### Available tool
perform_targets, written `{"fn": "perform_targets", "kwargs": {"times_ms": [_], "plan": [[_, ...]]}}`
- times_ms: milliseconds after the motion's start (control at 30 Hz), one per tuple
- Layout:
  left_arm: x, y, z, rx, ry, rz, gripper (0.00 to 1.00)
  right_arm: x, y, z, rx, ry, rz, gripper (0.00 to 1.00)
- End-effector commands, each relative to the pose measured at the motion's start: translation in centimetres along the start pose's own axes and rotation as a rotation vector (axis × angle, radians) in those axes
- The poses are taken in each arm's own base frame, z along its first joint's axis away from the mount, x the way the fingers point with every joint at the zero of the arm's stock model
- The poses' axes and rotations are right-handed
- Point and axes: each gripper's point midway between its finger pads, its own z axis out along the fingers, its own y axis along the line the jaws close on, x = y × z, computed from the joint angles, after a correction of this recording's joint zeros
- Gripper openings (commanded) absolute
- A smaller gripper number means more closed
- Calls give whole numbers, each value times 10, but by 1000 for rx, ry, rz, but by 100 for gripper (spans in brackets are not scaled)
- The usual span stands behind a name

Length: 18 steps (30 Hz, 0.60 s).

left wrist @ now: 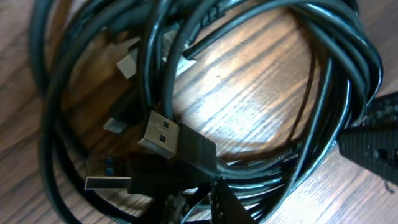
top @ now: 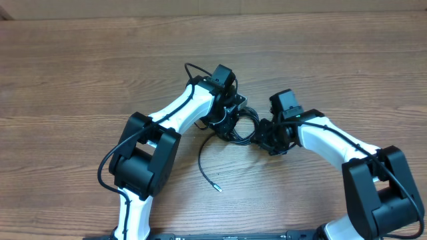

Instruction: Untangle cables

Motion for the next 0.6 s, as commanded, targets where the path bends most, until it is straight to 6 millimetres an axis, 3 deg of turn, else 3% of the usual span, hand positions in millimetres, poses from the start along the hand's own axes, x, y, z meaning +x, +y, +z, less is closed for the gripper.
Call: {"fn": "perform_targets", "kwargs": {"times_ms": [0,133,267,367,500,567], "plan": [[-3,37,-13,-168,-31,-167,15,-7,-8,-2,81,-88,36,32],[2,63,-20,-227,-34,-277,15,-7,-8,-1,93,-101,46,32],[7,71,-23,-176,-30,-333,17,-7,-8,-1,93,-103,53,33],[6,69,-25,-117,-34,-331,17,-8,-8,-1,92,-104,53,33],[1,47,-24,20,-46,-189,14,-9,-7,-1,88,-108,51,39],[0,48,-24,18,-48,-199,13,-9,-7,-1,88,-108,51,39]]}}
